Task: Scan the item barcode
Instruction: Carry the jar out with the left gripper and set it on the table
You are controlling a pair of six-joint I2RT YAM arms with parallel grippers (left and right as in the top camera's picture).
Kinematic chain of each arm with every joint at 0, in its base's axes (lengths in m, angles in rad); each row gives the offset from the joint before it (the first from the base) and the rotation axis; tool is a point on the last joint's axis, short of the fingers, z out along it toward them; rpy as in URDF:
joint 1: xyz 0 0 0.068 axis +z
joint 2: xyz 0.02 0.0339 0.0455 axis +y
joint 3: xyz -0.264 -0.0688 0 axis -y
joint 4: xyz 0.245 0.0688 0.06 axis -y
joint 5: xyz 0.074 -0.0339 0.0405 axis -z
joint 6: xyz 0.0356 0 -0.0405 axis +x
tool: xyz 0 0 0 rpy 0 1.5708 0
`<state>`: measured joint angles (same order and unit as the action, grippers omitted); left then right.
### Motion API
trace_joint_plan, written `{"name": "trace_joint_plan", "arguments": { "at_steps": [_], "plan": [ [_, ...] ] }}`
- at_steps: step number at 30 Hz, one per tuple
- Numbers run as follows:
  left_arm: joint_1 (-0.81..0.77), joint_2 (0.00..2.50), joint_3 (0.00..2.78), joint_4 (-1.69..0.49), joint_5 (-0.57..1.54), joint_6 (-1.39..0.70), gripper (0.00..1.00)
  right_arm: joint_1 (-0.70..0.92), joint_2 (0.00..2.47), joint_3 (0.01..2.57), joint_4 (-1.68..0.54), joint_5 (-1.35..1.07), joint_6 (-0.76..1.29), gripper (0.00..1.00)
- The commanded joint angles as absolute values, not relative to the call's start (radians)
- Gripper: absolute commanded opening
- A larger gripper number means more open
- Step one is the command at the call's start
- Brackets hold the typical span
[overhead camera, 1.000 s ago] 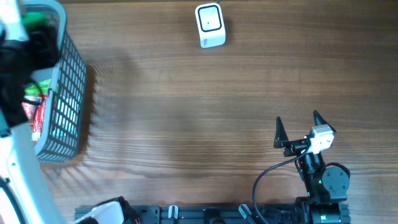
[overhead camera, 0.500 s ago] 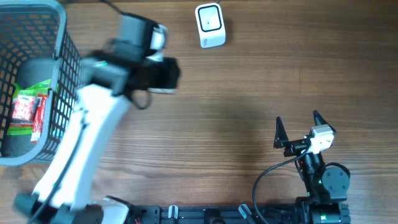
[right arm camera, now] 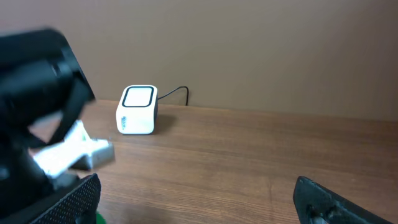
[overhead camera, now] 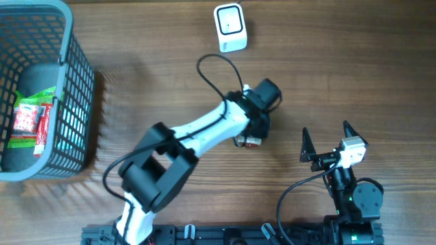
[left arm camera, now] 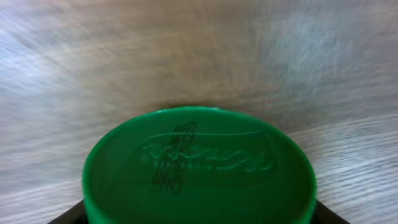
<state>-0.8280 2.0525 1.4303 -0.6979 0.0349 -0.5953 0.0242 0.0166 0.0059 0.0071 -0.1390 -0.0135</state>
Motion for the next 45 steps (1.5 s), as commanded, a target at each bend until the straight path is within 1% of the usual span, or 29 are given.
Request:
{"name": "trace_joint_plan", "arguments": {
  "at_steps": [1,2,8,9,10,11,12,13,18,23,24,26,31,32,34,36,37,38,40,42,45],
  "plan": [
    [-0.855,2.069,1.428,-0.693,-0.026,-0.666,0.44,0.019,0.014,0.005,0.011,-0.155,-0.024,1.0],
    [-0.86,2.069,1.428,-0.692,-0.041,-0.667,0.45,0.019,0.014,0.005,0.011,-0.155,-0.024,1.0],
    [-0.861,2.069,1.428,-0.695,-0.051,-0.667,0.66,0.019,0.014,0.005,0.011,-0.155,-0.024,1.0],
    [-0.861,2.069,1.429,-0.694,-0.05,-0.667,0.74,0.019,0.014,0.005,0.011,-0.155,-0.024,1.0],
    [-0.861,2.068,1.429,-0.694,-0.05,-0.666,0.79,0.019,0.014,0.005,0.011,-0.155,-0.024,1.0],
    [-0.861,2.066,1.429,-0.695,-0.05,-0.666,0.86,0.019,0.014,0.005,0.011,-0.155,-0.024,1.0],
    [-0.861,2.064,1.429,-0.695,-0.05,-0.665,0.88,0.019,0.014,0.005,0.01,-0.155,-0.024,1.0],
    [-0.861,2.05,1.429,-0.694,-0.05,-0.662,0.99,0.019,0.014,0.005,0.011,-0.155,-0.024,1.0],
    [-0.859,2.0,1.444,-0.689,-0.051,-0.645,1.0,0.019,0.014,0.005,0.011,-0.155,-0.024,1.0],
    [-0.857,1.976,1.445,-0.689,-0.05,-0.508,1.0,0.019,0.014,0.005,0.01,-0.155,-0.024,1.0],
    [-0.857,1.976,1.445,-0.694,-0.05,-0.476,0.94,0.019,0.014,0.005,0.011,-0.155,-0.025,0.99],
    [-0.857,1.976,1.445,-0.704,-0.047,-0.448,0.88,0.019,0.014,0.005,0.01,-0.155,-0.024,1.0],
    [-0.874,1.977,1.426,-0.736,-0.009,-0.448,0.84,0.019,0.014,0.005,0.01,-0.155,-0.024,1.0],
    [-0.883,1.977,1.414,-0.736,-0.009,-0.448,0.82,0.019,0.014,0.005,0.011,-0.155,-0.024,1.0],
    [-0.893,1.977,1.405,-0.733,-0.009,-0.448,0.73,0.019,0.014,0.005,0.01,-0.155,-0.024,1.0],
    [-0.904,1.977,1.404,-0.728,-0.009,-0.453,0.71,0.019,0.014,0.005,0.01,-0.155,-0.024,1.0],
    [-0.908,1.977,1.404,-0.725,-0.01,-0.458,0.68,0.019,0.014,0.005,0.011,-0.155,-0.024,1.0],
    [-0.908,1.977,1.404,-0.726,-0.011,-0.482,0.61,0.019,0.014,0.005,0.011,-0.155,-0.024,1.0],
    [-0.908,1.979,1.404,-0.729,-0.014,-0.528,0.56,0.019,0.014,0.005,0.01,-0.155,-0.024,1.0],
    [-0.908,1.979,1.404,-0.729,-0.046,-0.585,0.56,0.019,0.014,0.005,0.01,-0.155,-0.024,1.0],
    [-0.907,1.979,1.404,-0.739,-0.192,-0.655,0.56,0.019,0.014,0.005,0.011,-0.155,-0.024,0.98]
  ]
}}
